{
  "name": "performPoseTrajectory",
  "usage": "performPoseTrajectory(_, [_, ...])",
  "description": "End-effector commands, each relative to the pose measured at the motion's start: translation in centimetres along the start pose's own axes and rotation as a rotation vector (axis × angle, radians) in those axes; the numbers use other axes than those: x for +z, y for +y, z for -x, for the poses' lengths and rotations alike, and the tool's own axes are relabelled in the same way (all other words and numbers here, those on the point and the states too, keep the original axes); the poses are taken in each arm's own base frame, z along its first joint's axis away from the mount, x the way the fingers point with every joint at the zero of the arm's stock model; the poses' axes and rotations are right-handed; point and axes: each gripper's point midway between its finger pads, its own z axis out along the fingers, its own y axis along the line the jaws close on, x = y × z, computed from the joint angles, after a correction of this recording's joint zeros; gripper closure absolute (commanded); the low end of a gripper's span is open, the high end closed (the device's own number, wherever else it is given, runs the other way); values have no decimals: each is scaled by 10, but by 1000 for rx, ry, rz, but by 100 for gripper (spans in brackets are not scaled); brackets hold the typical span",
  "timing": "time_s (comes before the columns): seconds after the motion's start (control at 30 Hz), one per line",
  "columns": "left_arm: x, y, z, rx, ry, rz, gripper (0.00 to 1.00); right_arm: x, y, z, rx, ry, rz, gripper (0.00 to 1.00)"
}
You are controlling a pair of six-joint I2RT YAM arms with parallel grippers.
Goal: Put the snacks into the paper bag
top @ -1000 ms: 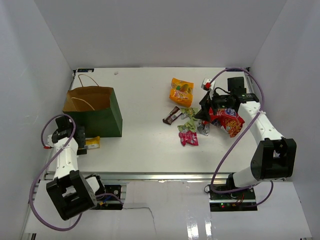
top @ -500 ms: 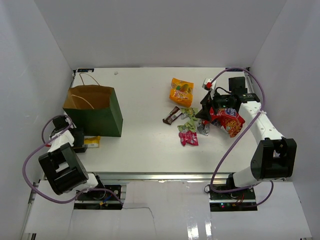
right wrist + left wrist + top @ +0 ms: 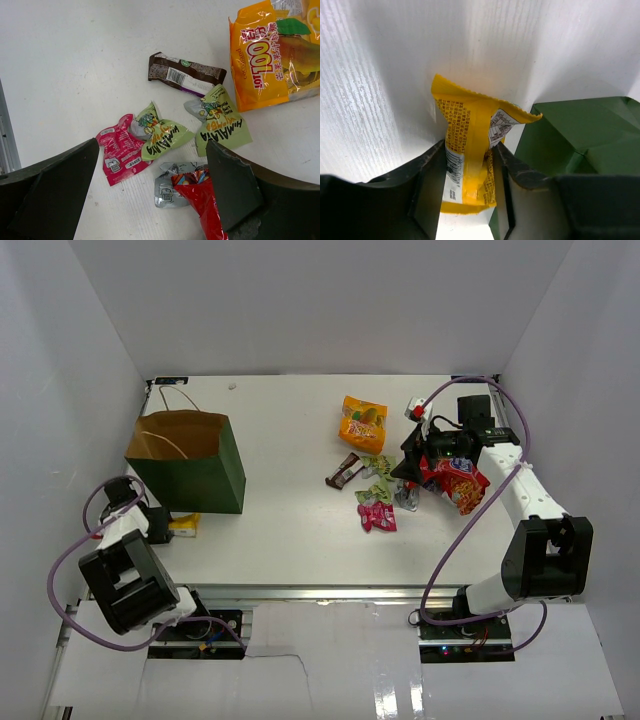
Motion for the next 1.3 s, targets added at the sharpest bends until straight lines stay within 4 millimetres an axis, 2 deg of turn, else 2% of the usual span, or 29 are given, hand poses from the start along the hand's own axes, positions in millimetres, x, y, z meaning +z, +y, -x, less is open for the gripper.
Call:
performPoseTrajectory(0.0, [5, 42, -15, 29, 37, 126, 51, 0, -1, 10, -30, -38, 9, 6])
performPoseTrajectory(0.07, [2, 41, -14, 36, 36, 125, 59, 0, 0, 9, -26, -38, 13, 7])
performPoseTrajectory(0.23, [-19, 19, -4, 19, 11, 64, 77, 0, 2, 9, -25, -45, 20, 6])
performPoseTrajectory(0.33, [-36, 7, 3, -21, -13, 34, 81, 0, 2, 10, -25, -47, 22, 6])
performPoseTrajectory(0.37, [-45, -3, 9, -46, -33, 9, 81, 0, 2, 10, -25, -47, 22, 7])
performPoseTrajectory(0.43, [-60, -6, 18, -68, -73, 8, 82, 1, 1, 10, -28, -48, 21, 6])
performPoseTrajectory(0.47, [-77, -19, 27, -81, -110, -38, 82, 1, 1, 10, -26, -47, 22, 6])
performPoseTrajectory(0.53, [-95, -22, 38, -111, -162, -46, 85, 1, 1, 9, -24, -49, 25, 6])
performPoseTrajectory(0.6, [-127, -42, 55, -135, -225, -121, 87, 2, 0, 9, -25, -51, 25, 7])
performPoseTrajectory(0.67, [-151, -55, 71, -146, -289, -159, 89, 3, 0, 10, -24, -52, 26, 6])
performPoseTrajectory(0.7, [-174, -70, 81, -144, -321, -205, 89, 3, -1, 10, -24, -54, 26, 7])
performPoseTrajectory(0.77, [-198, -82, 94, -149, -368, -245, 90, 4, -1, 10, -22, -57, 28, 6])
performPoseTrajectory(0.8, [-219, -94, 101, -152, -395, -292, 91, 4, -2, 10, -22, -59, 30, 6])
performPoseTrajectory(0.9, [-250, -109, 111, -138, -436, -361, 92, 5, -3, 11, -21, -64, 29, 6])
performPoseTrajectory(0.93, [-267, -118, 115, -129, -454, -397, 92, 5, -3, 12, -22, -67, 29, 6])
performPoseTrajectory(1.0, [-282, -128, 120, -114, -468, -432, 92, 6, -4, 12, -22, -68, 31, 6])
performPoseTrajectory(1.03, [-299, -135, 123, -112, -483, -474, 92, 5, -4, 13, -22, -68, 30, 6])
performPoseTrajectory(1.13, [-311, -158, 118, -61, -430, -539, 92, 6, -4, 13, -20, -71, 34, 7])
performPoseTrajectory(1.2, [-313, -176, 111, -34, -381, -601, 92, 6, -4, 14, -20, -73, 34, 7])
performPoseTrajectory(1.23, [-313, -184, 102, -8, -328, -636, 92, 6, -4, 14, -21, -74, 33, 6])
performPoseTrajectory(1.27, [-306, -190, 99, 8, -302, -640, 92, 5, -5, 15, -25, -74, 31, 7])
